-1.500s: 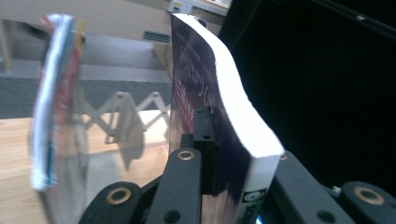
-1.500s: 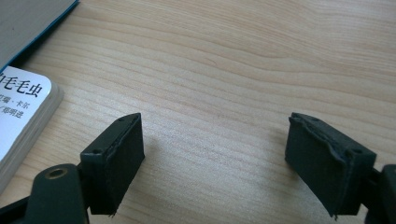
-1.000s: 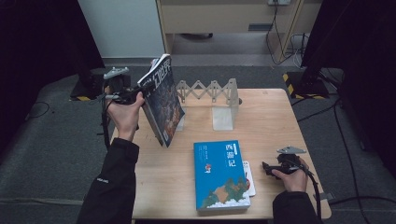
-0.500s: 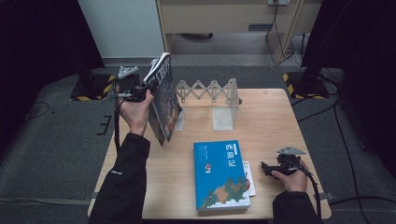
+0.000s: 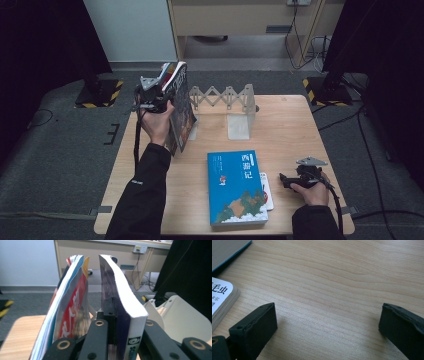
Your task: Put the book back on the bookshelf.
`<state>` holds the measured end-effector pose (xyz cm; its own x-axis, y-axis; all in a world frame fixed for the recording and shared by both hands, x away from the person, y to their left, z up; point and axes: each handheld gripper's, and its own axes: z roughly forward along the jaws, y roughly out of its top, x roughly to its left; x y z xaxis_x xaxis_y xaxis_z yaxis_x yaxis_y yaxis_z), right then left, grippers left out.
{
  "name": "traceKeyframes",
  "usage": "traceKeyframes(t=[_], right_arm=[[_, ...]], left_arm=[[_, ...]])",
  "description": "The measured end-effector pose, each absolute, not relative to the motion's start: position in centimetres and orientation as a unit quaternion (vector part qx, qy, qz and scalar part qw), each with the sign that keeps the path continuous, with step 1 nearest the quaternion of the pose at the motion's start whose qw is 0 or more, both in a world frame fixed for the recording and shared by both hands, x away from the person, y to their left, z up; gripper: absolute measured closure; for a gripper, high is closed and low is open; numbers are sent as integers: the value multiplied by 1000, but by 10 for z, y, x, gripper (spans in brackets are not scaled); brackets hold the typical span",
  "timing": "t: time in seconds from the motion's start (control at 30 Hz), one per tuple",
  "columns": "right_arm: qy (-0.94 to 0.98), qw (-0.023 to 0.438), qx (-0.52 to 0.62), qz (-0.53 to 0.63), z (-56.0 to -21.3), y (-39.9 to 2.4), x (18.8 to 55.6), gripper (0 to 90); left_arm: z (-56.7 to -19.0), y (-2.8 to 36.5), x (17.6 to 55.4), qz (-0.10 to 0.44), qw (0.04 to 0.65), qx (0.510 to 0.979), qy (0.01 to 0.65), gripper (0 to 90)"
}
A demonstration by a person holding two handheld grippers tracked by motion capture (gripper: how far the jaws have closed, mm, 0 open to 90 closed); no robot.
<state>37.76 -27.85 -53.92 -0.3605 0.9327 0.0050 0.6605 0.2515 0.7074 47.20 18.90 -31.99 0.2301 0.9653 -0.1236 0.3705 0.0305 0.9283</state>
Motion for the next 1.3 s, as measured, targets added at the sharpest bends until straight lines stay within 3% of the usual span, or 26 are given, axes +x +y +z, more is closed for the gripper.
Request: traceKeyframes(t=[0.9, 1.3], right_arm=[[761, 214, 525, 317, -539, -278, 378, 15], [761, 212, 525, 316, -539, -278, 378, 15]], left_arm=[[-335, 180, 471, 309, 471, 627, 539, 816], [-338, 195, 451, 254, 438, 664, 550, 800]])
